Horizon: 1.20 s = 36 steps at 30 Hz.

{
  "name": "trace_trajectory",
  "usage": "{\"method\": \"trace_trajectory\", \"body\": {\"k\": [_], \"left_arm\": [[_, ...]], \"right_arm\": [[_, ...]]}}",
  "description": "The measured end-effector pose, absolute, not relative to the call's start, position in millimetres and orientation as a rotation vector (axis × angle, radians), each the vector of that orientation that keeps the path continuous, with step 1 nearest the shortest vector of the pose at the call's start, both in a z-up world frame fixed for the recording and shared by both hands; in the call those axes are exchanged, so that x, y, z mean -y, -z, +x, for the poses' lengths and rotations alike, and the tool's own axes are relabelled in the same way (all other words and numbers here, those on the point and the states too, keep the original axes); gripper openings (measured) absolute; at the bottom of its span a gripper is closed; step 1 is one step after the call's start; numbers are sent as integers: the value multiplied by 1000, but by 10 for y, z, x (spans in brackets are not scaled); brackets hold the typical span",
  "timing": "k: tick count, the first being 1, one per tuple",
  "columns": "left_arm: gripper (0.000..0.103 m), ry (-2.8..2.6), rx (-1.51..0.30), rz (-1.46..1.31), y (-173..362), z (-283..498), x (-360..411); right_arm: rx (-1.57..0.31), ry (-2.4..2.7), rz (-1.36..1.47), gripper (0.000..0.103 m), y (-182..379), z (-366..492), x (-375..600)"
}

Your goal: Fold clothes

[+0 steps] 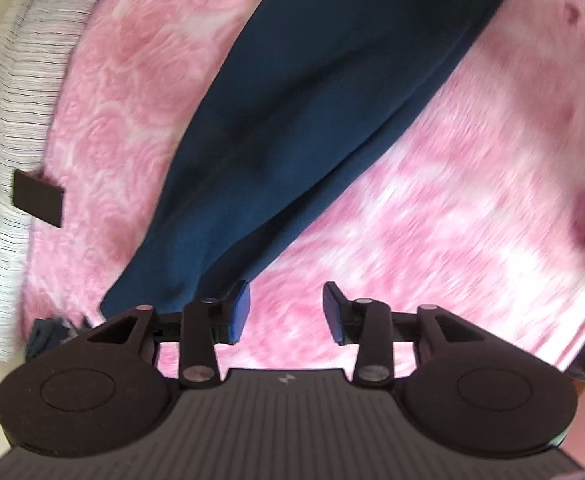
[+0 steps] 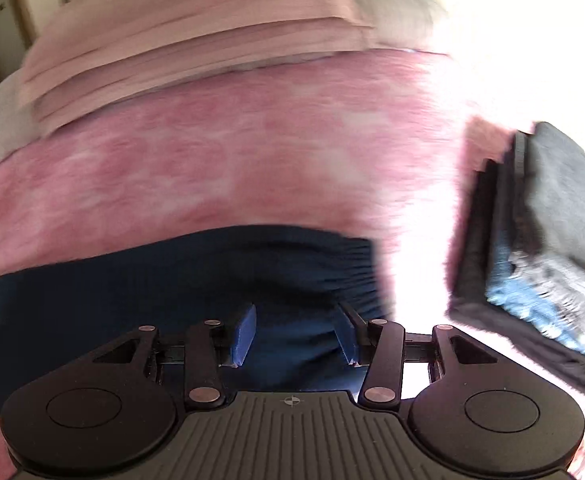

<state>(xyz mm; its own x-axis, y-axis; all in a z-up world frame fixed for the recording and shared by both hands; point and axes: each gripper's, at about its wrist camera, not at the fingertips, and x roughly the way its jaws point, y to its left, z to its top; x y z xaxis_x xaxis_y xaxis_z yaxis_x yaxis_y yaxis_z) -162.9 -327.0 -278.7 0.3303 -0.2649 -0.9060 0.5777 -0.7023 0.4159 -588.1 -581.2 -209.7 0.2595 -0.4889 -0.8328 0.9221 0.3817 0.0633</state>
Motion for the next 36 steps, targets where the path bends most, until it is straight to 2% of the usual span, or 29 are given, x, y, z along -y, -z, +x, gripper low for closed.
{"method": "trace_trajectory", "body": {"k": [8, 11, 13, 18, 20, 21, 22, 23, 24, 27, 31, 33, 36], "left_arm": [[42, 1515, 6, 1843, 3129, -552, 3281], [44, 1568, -82, 1726, 3131, -58, 3400], [49, 1628, -183, 1635, 3115, 230, 3464], [60, 1820, -563, 1305, 3102, 812, 3701], [60, 1867, -690, 1195, 3162, 944, 3802], [55, 1883, -752, 1151, 3203, 1000, 3854], [41, 1894, -810, 1118, 3238, 1042, 3906], [32, 1893, -854, 1118, 3248, 1060, 3957], [16, 1888, -879, 1124, 3228, 1101, 4001], [13, 1872, -1044, 1093, 3057, 1322, 4168], [5, 1804, -1159, 1077, 2758, 1684, 4353], [5, 1732, -1139, 1116, 2745, 1769, 4416], [9, 1689, -1018, 1195, 2721, 1716, 4400]], "right_arm": [[-906, 852, 613, 47, 2109, -4592, 4744], [-933, 799, 603, 47, 2159, -4087, 4401], [-949, 770, 611, 47, 2210, -3770, 4231], [-991, 696, 630, 47, 2338, -2979, 3807], [-1007, 666, 637, 47, 2390, -2663, 3637], [-1015, 651, 640, 47, 2415, -2504, 3553], [-1023, 637, 643, 47, 2441, -2353, 3473], [-1031, 627, 638, 47, 2462, -2266, 3447], [-1039, 619, 633, 47, 2483, -2180, 3421], [-1053, 614, 636, 47, 2496, -2064, 3383], [-1058, 630, 647, 47, 2435, -2094, 3282], [-1054, 654, 668, 47, 2433, -2163, 3265], [-1039, 709, 716, 47, 2443, -2306, 3237]]}}
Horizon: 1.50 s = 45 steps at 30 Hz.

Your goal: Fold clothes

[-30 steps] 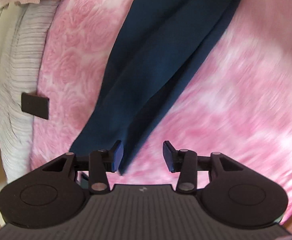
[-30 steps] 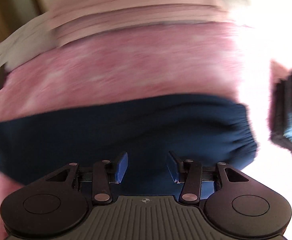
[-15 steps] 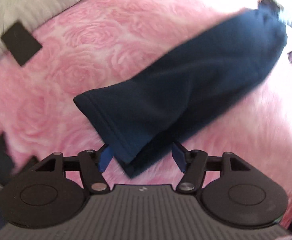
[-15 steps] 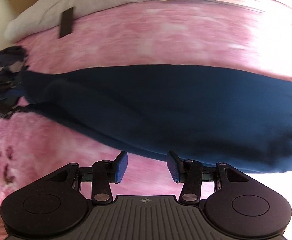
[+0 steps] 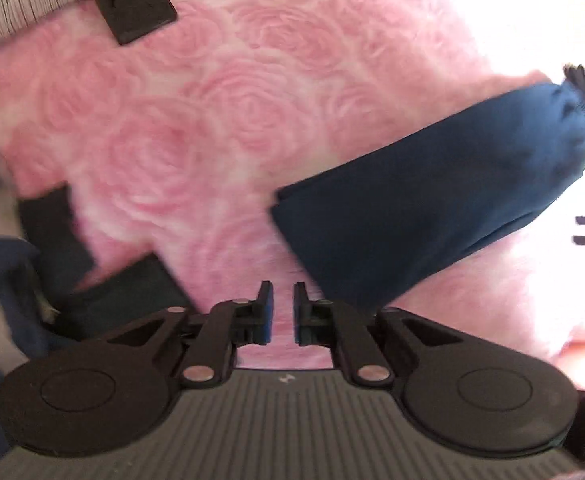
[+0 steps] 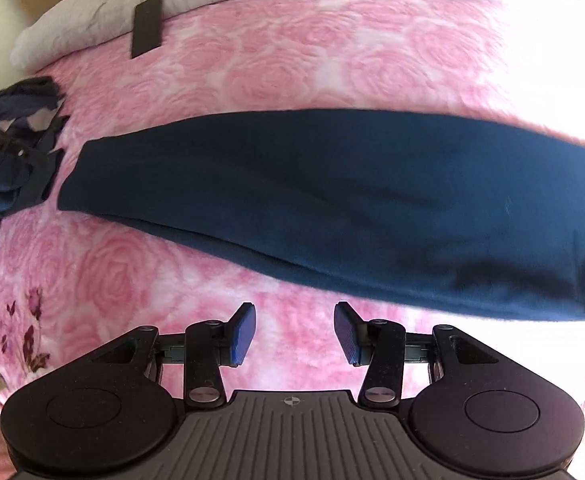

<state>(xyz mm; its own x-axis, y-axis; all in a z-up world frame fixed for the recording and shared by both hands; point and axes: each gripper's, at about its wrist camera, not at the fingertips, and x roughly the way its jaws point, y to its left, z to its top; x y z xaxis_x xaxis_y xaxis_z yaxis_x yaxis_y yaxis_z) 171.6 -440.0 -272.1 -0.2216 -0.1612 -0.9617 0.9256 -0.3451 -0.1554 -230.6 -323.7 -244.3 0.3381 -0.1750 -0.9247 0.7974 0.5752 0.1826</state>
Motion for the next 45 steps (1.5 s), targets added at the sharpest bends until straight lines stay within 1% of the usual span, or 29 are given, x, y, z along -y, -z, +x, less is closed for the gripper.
{"method": "trace_trajectory", "body": {"k": [2, 4, 6, 11, 14, 16, 17, 21, 23, 24, 26, 28, 29, 30, 31, 33, 37, 40, 41, 44, 45], "left_arm": [[11, 1725, -927, 1222, 2696, 1544, 4354], [21, 1778, -806, 1273, 2684, 1272, 4272], [24, 1850, -678, 1345, 2710, 917, 4182], [24, 2057, -367, 1480, 2809, -230, 3941], [32, 2211, -145, 1536, 2853, -1072, 3732], [38, 2307, 15, 1534, 2871, -1633, 3591], [39, 2346, 81, 1530, 2887, -1904, 3537], [39, 2474, 306, 1496, 2971, -2870, 3392], [39, 2495, 423, 1504, 3076, -3256, 3364], [39, 2501, 451, 1524, 3137, -3393, 3372], [39, 2521, 448, 1575, 3244, -3646, 3435], [33, 2531, 421, 1633, 3319, -3862, 3529], [28, 2521, 416, 1655, 3324, -3946, 3588], [15, 2513, 408, 1669, 3312, -4004, 3654], [9, 2510, 387, 1676, 3284, -4031, 3717], [7, 2524, 285, 1680, 3190, -4047, 3855], [6, 2565, -64, 1713, 3109, -4051, 4102], [6, 2548, -255, 1704, 3031, -4013, 4299], [6, 2536, -294, 1693, 3013, -4010, 4363], [5, 2485, -284, 1626, 2972, -4037, 4507], [5, 2480, -308, 1612, 2968, -4034, 4542]], "right_arm": [[-1028, 745, 747, 47, 2450, -2402, 3218], [-1017, 782, 778, 47, 2456, -2497, 3199], [-1005, 818, 810, 47, 2463, -2592, 3180], [-955, 948, 881, 47, 2482, -3045, 3174], [-902, 1061, 933, 48, 2501, -3411, 3196], [-858, 1143, 970, 56, 2516, -3674, 3217], [-830, 1180, 997, 66, 2526, -3814, 3229], [-750, 1259, 1054, 67, 2553, -4290, 3257], [-716, 1287, 1075, 67, 2566, -4515, 3268], [-706, 1292, 1075, 67, 2576, -4618, 3279], [-687, 1298, 1077, 67, 2587, -4808, 3307], [-668, 1302, 1080, 67, 2586, -4957, 3319], [-659, 1303, 1083, 67, 2587, -5028, 3323], [-650, 1304, 1090, 67, 2593, -5100, 3317], [-641, 1304, 1101, 67, 2593, -5165, 3319], [-625, 1292, 1114, 67, 2596, -5299, 3277], [-573, 1247, 1115, 67, 2611, -5358, 3335], [-515, 1228, 1132, 67, 2646, -5331, 3414], [-502, 1226, 1137, 67, 2669, -5310, 3446], [-474, 1226, 1148, 67, 2748, -5240, 3531], [-465, 1234, 1143, 67, 2767, -5214, 3563]]}}
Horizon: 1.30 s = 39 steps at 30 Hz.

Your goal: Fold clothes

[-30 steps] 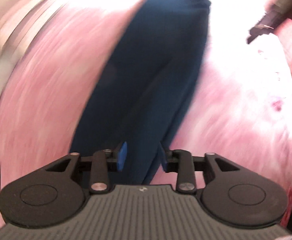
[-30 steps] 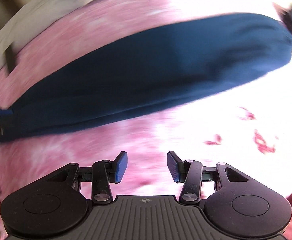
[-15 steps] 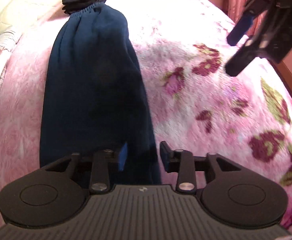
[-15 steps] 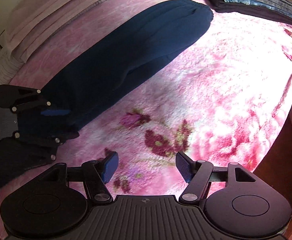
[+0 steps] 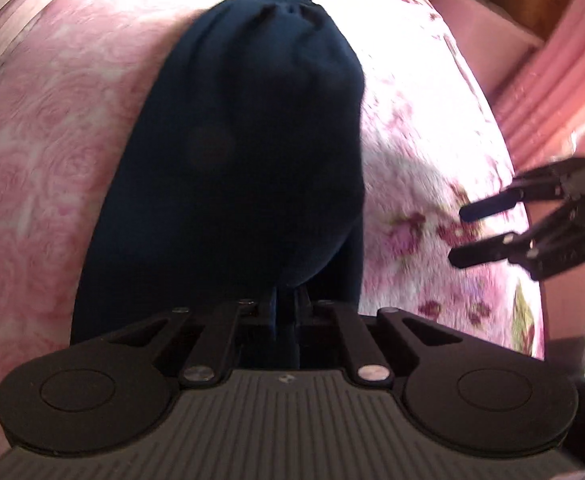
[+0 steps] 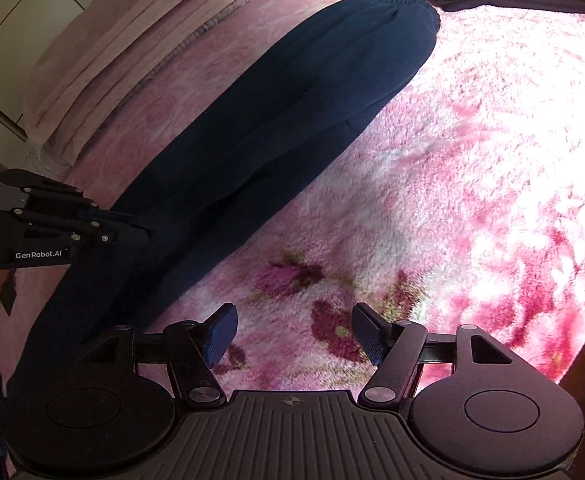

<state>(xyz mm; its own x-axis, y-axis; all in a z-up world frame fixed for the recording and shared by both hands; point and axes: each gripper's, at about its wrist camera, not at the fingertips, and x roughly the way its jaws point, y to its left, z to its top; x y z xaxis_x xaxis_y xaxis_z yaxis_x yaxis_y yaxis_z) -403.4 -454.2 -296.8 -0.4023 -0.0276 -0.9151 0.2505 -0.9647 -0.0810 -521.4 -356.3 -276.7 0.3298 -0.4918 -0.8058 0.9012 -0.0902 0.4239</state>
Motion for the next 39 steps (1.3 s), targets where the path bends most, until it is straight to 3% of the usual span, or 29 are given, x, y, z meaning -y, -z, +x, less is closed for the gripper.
{"method": "trace_trajectory", "body": {"k": [9, 18, 22, 29, 39], "left_arm": [[4, 2512, -380, 1506, 2865, -3911, 4673], [4, 2540, -364, 1452, 2859, -3802, 4713], [4, 2577, -236, 1510, 2917, -3856, 4557], [5, 2627, 221, 1722, 3164, -3935, 4005], [4, 2615, 112, 1643, 3110, -3934, 4120]], "right_arm": [[-402, 1310, 980, 72, 2856, -4772, 3940], [-530, 1539, 741, 76, 3097, -4485, 4221], [-507, 1676, 728, 77, 2923, -4826, 3966], [-500, 1744, 817, 77, 2793, -4999, 3508], [-572, 1561, 665, 77, 3069, -4541, 3965]]}}
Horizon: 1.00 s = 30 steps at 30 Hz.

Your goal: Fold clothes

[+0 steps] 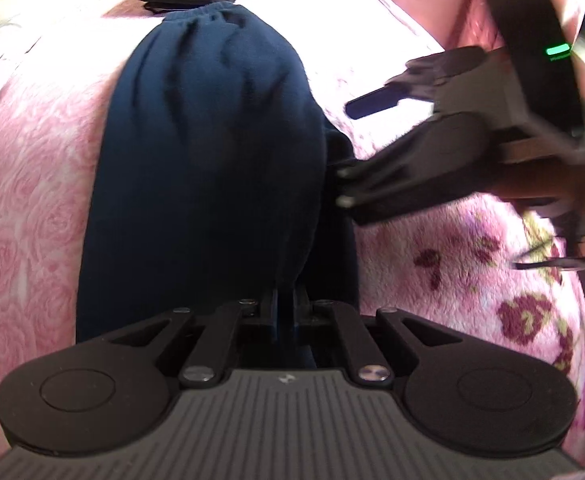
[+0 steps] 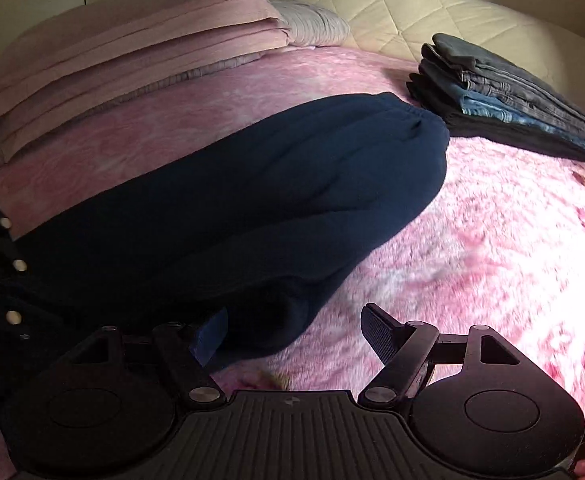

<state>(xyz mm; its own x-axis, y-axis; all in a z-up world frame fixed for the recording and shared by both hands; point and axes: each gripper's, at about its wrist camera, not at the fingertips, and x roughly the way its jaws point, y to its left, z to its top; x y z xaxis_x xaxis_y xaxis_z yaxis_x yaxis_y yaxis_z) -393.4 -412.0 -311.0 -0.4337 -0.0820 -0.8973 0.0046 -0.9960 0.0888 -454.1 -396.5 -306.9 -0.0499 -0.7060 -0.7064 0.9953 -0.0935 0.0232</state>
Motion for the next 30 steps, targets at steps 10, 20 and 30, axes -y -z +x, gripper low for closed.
{"method": "trace_trajectory", "body": {"k": [10, 20, 30], "left_arm": [[5, 2619, 357, 1756, 3273, -4022, 3761], [7, 2539, 313, 1823, 3246, -3802, 3682], [11, 2356, 119, 1804, 3045, -2817, 3530]], "right_arm": [[-765, 1642, 414, 77, 2791, -4996, 3730], [-724, 1574, 638, 77, 2843, -5189, 3603], [-723, 1538, 766, 77, 2642, -5123, 3228]]}}
